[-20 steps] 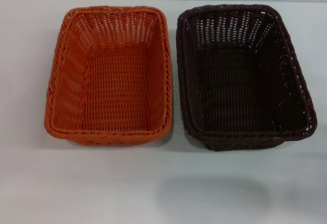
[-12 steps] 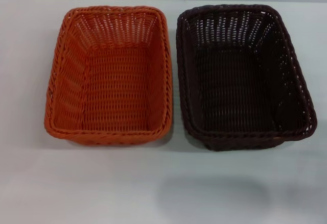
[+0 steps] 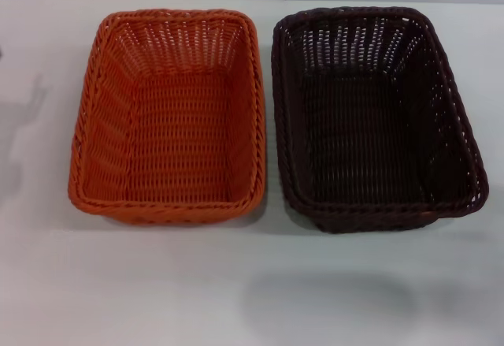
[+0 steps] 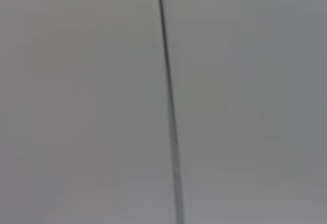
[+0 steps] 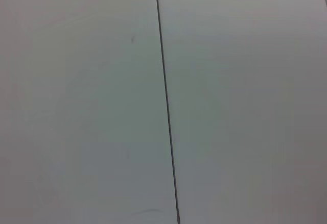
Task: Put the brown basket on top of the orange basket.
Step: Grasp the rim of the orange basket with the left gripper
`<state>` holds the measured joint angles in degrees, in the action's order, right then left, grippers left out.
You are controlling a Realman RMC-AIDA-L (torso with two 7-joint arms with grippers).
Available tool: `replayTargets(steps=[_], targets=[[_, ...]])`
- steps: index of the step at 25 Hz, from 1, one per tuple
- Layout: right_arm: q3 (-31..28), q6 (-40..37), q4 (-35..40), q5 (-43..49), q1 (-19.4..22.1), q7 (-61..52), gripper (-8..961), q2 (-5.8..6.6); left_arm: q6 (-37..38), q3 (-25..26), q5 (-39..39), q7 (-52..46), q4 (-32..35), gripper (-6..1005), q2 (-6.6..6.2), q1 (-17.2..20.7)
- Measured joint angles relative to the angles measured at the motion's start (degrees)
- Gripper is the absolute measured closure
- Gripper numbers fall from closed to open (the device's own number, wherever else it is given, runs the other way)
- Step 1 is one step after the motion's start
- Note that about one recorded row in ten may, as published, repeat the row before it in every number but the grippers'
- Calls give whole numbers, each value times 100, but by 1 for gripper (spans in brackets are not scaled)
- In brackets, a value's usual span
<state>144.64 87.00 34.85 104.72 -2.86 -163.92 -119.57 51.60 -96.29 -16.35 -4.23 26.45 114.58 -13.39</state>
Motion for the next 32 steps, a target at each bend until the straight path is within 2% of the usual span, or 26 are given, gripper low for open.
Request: replayTargets(steps=[2,5,6,11,13,16,19,20,22,25,27,29,30,32], targets=[[6,0,0,-1,8,0,130,2,-1244,36,688,-695,883,179,-226,117],[17,-1,-15,-3,28,0,131,0,-2419,130,1670,-1711,1932,179,-406,325],[30,-3,-21,-4,29,-2,131,0,-2466,138,1742,-1785,2034,179,-415,348],[76,-100,-28,-4,2,-41,131,7,-3848,110,3366,-3671,3952,178,-639,910],[76,-125,-28,-5,-6,-47,132,8,-4170,82,3719,-4076,4496,178,-678,1111],[75,-137,-27,-5,-12,-49,132,14,-4600,32,3933,-4381,5170,178,-710,1375],[74,-140,-37,-5,-13,-50,132,14,-4931,-39,3970,-4346,5457,178,-752,1434],[73,-140,-42,-5,-13,-50,133,14,-4988,-40,3991,-4276,5457,178,-737,1422],[72,-143,-52,-5,-14,-51,133,13,-5033,3,4034,-4063,5386,178,-626,1365],[72,-149,-54,-5,-14,-56,133,13,-5048,295,4057,-3641,5146,178,-304,1248],[72,-150,-54,-5,-13,-57,133,13,-5039,635,4084,-3200,4914,177,0,1142],[72,-150,-63,-5,-13,-58,134,12,-5025,940,4094,-2742,4750,177,243,1034],[72,-154,-69,-5,-13,-59,134,13,-5020,1064,4091,-2498,4667,177,327,972],[72,-182,-77,-5,-13,-61,134,13,-5032,1174,4066,-2242,4532,177,370,861]])
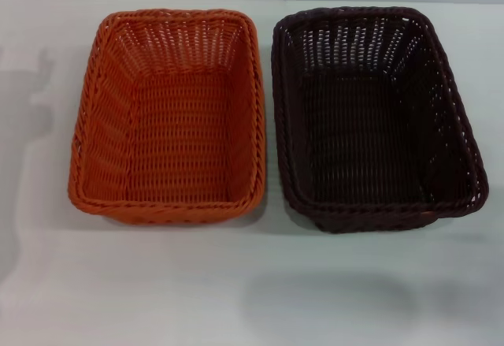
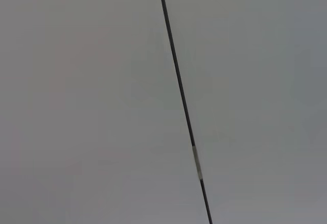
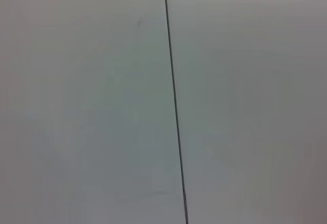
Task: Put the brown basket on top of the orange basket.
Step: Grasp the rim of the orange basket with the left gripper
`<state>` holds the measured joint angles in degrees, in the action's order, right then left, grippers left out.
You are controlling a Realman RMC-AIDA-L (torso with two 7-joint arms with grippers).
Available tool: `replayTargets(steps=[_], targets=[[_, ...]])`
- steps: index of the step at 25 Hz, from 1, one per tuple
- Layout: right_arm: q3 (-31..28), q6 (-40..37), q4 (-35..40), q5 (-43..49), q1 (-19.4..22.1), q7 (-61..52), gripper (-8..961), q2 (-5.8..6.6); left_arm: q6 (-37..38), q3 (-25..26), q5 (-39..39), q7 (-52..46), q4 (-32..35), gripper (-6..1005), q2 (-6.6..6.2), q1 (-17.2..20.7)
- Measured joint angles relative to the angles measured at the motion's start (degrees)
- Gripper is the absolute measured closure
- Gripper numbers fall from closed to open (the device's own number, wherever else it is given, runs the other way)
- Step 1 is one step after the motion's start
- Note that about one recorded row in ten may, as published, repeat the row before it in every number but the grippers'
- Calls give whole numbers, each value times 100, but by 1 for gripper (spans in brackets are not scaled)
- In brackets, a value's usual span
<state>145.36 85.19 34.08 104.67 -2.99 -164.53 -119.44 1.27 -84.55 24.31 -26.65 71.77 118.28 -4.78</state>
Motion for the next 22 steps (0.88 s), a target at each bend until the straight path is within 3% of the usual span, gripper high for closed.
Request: replayTargets(steps=[3,6,8,9,15,16,17,22], targets=[[-2,-60,0,0,0,-6,134,0,-391,-51,-62,-40,-17,177,-80,-153],[-7,-75,0,1,0,-9,135,0,-1538,-346,-145,74,305,178,-219,-343],[-11,-83,1,1,-1,-9,135,0,-2551,-423,-514,602,529,180,-246,-558],[-13,-90,1,1,-4,-9,135,2,-2670,-412,-598,712,559,181,-245,-591],[-9,-116,3,1,-44,-9,136,9,-3534,356,-3232,3602,1004,184,-75,-760],[-8,-117,3,1,-45,-9,136,9,-3534,356,-3232,3602,1004,184,-75,-760],[-8,-117,3,1,-44,-9,136,9,-4109,679,-3869,4341,1118,184,-45,-898],[2,-118,2,1,-39,-9,137,9,-5266,1242,-4677,5126,1182,184,-38,-1243]])
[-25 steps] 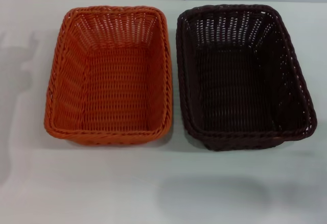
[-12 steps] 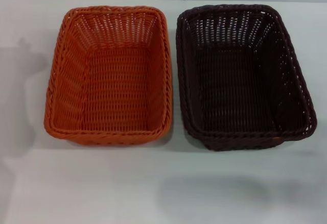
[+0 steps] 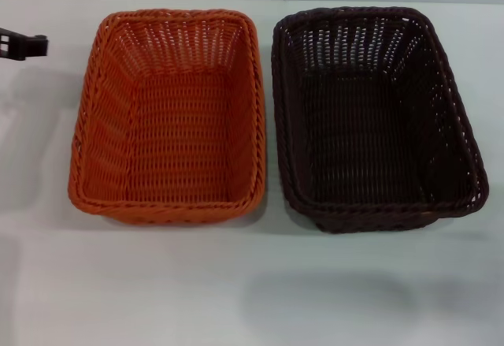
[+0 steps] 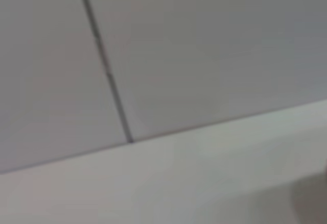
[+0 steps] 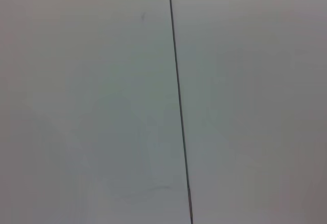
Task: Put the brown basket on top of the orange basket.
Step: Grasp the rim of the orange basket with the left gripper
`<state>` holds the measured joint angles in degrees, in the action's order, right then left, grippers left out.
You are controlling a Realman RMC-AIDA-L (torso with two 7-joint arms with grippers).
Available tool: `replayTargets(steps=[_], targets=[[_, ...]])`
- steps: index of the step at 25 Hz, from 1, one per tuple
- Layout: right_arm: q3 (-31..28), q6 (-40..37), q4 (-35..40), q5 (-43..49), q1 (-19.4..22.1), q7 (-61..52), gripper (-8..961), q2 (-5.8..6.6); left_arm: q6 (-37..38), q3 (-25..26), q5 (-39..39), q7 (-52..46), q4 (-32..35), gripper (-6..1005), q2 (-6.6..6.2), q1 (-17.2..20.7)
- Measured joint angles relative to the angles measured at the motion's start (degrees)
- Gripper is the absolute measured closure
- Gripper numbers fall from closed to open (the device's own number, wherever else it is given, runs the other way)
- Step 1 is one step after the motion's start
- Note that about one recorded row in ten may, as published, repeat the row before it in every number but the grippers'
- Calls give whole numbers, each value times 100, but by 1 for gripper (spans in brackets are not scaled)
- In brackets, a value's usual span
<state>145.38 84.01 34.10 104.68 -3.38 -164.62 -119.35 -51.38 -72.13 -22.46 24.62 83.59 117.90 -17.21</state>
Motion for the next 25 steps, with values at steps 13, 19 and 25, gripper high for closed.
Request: replayTargets(steps=[13,19,25], targets=[[-1,1,0,10,-2,0,138,0,-708,-28,-1088,64,42,185,35,84],[-1,-1,0,17,-8,0,139,0,-742,40,-1503,202,243,184,17,248],[-1,-13,0,17,-20,0,140,0,-1077,86,-1763,381,263,185,23,267]])
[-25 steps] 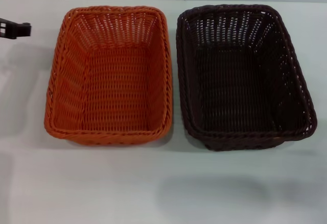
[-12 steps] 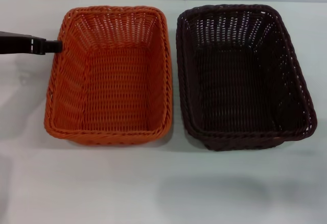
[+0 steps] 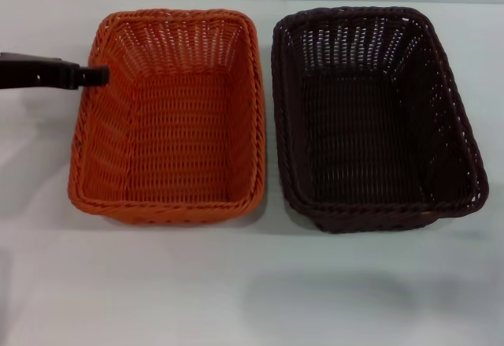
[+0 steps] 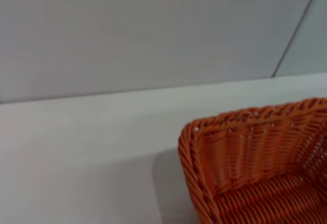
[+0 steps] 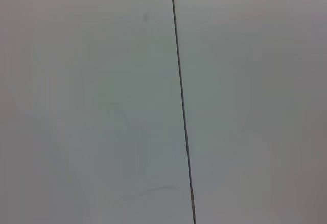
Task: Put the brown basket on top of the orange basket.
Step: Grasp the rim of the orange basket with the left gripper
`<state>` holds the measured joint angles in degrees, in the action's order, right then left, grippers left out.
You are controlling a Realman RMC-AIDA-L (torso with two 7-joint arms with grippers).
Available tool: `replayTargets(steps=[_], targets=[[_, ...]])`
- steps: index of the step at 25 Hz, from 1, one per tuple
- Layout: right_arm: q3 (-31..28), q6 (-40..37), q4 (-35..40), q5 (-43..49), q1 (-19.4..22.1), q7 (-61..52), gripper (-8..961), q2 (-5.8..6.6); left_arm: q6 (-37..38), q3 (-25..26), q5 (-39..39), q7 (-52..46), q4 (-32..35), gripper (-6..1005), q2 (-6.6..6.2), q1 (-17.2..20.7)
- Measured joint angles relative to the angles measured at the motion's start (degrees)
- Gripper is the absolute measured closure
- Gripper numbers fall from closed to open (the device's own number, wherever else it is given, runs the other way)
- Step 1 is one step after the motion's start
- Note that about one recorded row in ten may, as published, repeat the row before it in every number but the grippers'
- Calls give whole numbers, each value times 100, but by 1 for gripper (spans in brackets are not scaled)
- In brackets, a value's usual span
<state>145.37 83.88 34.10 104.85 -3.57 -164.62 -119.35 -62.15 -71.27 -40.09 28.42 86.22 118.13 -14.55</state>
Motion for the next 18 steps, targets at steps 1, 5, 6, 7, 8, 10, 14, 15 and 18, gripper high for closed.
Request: replayTargets(steps=[1,5,6,7,8,10,14,15,18], targets=[[0,-1,0,-1,1,0,140,0,2,-13,-4,9,-30,185,7,7],[0,-4,0,-6,5,0,141,0,55,-26,-11,13,-217,184,15,-1],[0,-4,0,-7,5,0,141,1,89,-27,0,14,-309,184,15,-23],[0,-4,0,-8,4,1,141,4,132,-27,15,14,-410,184,15,-48],[0,-4,1,-9,1,0,141,6,170,-27,21,14,-490,184,12,-69],[0,-4,0,-10,-4,0,141,7,249,-25,26,16,-636,184,6,-101],[0,18,0,-10,-10,0,142,9,327,-21,26,43,-885,184,-4,-171],[0,24,0,-12,-11,0,142,9,327,-21,26,43,-885,184,-4,-171],[0,37,5,-12,-12,0,142,9,362,-32,25,78,-970,185,7,-194]])
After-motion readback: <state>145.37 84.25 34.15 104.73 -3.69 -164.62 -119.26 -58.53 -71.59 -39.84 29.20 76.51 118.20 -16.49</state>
